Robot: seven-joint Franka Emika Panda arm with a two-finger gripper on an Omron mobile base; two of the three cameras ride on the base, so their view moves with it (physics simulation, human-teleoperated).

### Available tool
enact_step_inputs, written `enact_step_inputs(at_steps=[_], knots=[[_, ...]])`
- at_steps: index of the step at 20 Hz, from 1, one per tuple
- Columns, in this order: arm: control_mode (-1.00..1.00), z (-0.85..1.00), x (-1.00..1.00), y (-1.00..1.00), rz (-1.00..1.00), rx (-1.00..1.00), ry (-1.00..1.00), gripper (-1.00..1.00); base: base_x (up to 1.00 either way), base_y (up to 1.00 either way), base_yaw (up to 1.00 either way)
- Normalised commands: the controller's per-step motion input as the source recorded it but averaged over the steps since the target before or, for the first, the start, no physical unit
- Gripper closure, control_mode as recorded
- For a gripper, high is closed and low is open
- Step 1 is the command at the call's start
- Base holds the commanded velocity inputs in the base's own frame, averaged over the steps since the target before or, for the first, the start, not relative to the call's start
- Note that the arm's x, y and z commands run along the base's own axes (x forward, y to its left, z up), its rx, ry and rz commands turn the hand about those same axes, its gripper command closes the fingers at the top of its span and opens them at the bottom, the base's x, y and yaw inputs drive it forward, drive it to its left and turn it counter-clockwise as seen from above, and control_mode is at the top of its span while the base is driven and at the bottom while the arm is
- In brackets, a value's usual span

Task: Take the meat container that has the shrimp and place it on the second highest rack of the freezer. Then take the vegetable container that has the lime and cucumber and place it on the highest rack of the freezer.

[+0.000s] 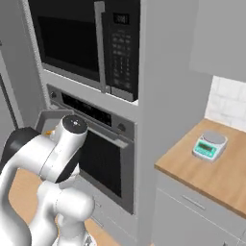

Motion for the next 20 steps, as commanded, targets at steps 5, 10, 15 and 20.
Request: enact_step_inputs(at_steps=[5, 10, 15, 20], knots=[[1.0, 0.0, 0.0, 0.0, 0.0, 0.0, 0.0, 1.0, 0.0, 1.0, 0.39], [1.0, 0.0, 0.0, 0.0, 0.0, 0.0, 0.0, 1.0, 0.3, 1.0, 0.28], [1.0, 0.0, 0.0, 0.0, 0.0, 0.0, 0.0, 1.0, 0.62, 1.0, 0.04], [1.0, 0.0, 0.0, 0.0, 0.0, 0.0, 0.0, 1.0, 0.59, 0.94, -0.07]])
